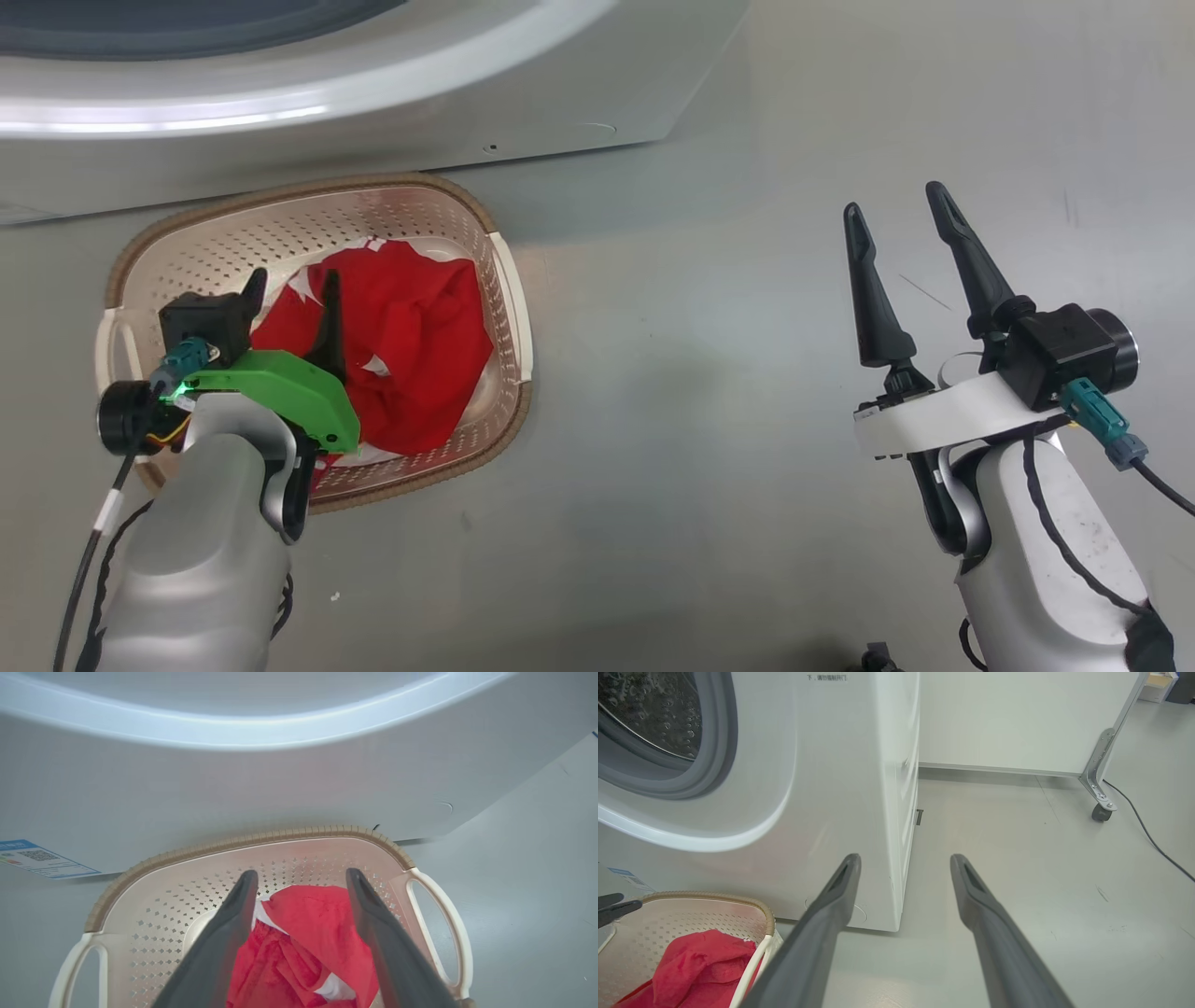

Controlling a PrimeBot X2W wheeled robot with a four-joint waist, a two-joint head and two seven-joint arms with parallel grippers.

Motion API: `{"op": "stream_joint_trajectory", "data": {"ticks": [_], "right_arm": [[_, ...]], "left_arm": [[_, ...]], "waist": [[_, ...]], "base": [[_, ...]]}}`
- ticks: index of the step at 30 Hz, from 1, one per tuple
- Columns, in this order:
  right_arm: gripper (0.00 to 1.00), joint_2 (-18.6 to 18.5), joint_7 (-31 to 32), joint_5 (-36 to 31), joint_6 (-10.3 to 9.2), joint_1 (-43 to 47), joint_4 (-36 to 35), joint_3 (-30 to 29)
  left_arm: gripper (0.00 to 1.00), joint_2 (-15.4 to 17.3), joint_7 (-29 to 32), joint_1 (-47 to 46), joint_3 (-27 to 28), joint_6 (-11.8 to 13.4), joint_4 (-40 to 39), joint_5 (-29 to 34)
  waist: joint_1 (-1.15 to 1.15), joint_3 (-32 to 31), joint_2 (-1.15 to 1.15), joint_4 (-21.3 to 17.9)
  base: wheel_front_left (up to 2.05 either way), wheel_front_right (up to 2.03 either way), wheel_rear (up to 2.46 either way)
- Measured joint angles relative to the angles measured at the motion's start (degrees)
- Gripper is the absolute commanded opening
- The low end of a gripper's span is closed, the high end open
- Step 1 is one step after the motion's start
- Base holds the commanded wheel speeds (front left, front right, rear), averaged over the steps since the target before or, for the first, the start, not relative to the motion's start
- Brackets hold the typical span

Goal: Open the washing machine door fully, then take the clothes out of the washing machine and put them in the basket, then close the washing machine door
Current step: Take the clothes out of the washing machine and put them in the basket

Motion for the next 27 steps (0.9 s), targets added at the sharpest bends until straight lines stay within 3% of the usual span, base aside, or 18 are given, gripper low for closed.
{"op": "stream_joint_trajectory", "data": {"ticks": [6,13,27], "right_arm": [[1.0,-0.6,0.0,-0.69,-0.02,0.14,0.7,-1.45],[1.0,-0.67,0.0,-0.6,-0.13,2.5,1.62,-3.34],[1.0,-0.34,0.0,-0.69,-0.04,8.32,3.16,-2.48]], "left_arm": [[1.0,-0.3,-0.32,0.05,1.29,0.71,-4.59,0.71],[1.0,-0.73,-0.25,1.0,5.65,2.07,-18.22,3.07],[1.0,-0.57,-0.25,16.81,6.33,3.54,-30.44,8.03]], "waist": [[0.0,-3.14,0.0,2.08],[0.0,-7.88,0.0,4.8],[-0.01,-20.08,0.0,8.84]], "base": [[0.0,0.0,0.0],[0.0,0.0,0.0],[0.0,0.0,0.0]]}}
